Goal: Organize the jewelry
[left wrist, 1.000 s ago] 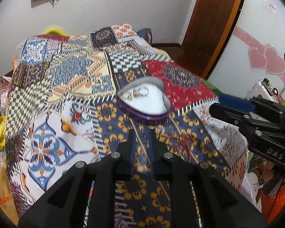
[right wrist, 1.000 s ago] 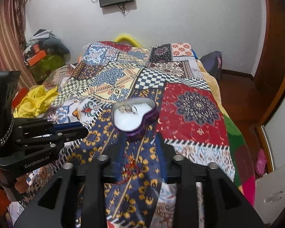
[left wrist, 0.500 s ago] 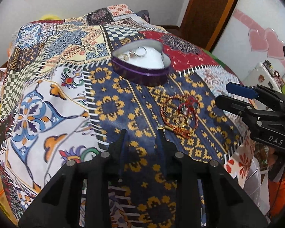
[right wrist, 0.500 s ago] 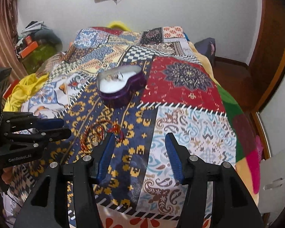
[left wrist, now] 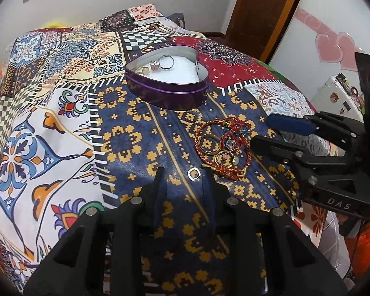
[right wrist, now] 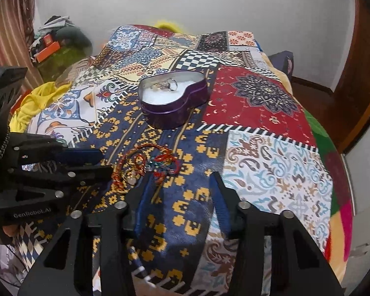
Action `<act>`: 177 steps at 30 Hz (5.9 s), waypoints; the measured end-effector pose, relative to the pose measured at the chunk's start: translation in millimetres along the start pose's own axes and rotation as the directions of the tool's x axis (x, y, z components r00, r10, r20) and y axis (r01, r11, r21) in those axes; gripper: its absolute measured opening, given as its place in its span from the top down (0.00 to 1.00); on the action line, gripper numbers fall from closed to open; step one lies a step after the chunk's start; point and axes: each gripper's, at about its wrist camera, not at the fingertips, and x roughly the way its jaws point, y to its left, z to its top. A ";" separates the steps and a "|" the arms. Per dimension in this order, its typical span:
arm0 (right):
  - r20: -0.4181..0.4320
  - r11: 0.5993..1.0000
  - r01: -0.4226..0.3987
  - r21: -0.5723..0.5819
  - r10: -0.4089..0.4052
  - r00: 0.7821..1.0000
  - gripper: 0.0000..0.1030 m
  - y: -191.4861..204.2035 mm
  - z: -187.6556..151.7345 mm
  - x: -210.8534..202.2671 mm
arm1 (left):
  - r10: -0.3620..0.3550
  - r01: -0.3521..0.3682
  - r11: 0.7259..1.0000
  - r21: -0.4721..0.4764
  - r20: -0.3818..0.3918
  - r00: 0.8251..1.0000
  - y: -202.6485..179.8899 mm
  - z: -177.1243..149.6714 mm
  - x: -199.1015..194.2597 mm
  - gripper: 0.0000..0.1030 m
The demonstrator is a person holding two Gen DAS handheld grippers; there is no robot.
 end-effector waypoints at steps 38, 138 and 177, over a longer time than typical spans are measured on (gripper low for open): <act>0.121 1.000 0.002 0.024 -0.005 0.993 0.94 0.3 25.8 -32.3 | 0.010 -0.008 1.000 -0.019 0.119 0.993 0.6 10.9 -40.5 0.92; 0.088 0.999 -0.006 0.049 0.002 0.996 0.74 -7.3 57.9 -24.2 | -0.010 0.014 0.999 -0.034 0.112 0.994 12.4 54.0 -40.4 0.83; 0.049 0.994 0.003 0.108 -0.008 0.999 0.74 -22.0 14.4 -30.7 | -0.037 0.039 0.995 -0.087 0.026 0.999 -13.1 23.7 -4.0 1.00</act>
